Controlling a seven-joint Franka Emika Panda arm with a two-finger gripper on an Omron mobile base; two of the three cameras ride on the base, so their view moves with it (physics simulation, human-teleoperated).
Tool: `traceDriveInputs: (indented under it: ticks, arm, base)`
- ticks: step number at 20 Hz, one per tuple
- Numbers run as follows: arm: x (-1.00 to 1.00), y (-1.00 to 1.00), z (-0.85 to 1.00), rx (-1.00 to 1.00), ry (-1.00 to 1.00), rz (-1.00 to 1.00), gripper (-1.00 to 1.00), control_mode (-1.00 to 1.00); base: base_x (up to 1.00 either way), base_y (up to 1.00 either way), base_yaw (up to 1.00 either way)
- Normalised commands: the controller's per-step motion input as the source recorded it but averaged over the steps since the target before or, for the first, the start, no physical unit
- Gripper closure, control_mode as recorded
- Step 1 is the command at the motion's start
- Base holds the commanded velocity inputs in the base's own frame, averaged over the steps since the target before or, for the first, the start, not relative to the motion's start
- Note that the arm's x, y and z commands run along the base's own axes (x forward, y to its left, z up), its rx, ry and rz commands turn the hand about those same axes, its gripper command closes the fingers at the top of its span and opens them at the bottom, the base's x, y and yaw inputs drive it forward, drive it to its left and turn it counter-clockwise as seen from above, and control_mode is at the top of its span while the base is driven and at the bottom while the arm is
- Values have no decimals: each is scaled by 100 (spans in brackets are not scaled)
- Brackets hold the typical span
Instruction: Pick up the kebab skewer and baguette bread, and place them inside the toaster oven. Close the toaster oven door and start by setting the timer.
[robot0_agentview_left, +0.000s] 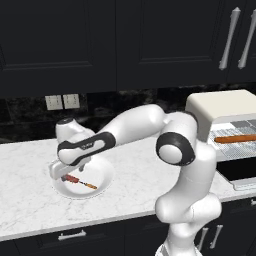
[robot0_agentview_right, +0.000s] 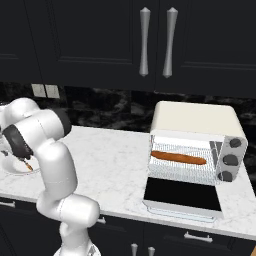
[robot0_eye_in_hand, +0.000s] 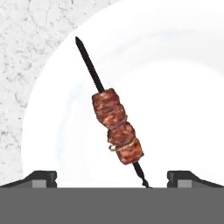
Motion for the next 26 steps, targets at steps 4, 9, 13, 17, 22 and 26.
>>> traceDriveInputs:
  ticks: [4,9,13,17,22,26]
  arm:
    - [18,0,-33,0,-1,4,-100,-100]
    - [2,0,-37,0,0,2,-100,-100]
    - [9,0,-33,0,-3,2,-100,-100]
    - [11,-1,-26,1,-5,3,-100,-100]
    - [3,-3,-28,0,-5,4,100,-100]
    - [0,-9,-11,0,0,6,100,-100]
  base:
    - [0,0,0]
    - [0,0,0]
    - [0,0,0]
    - [0,0,0]
    - [0,0,0]
    - [0,0,0]
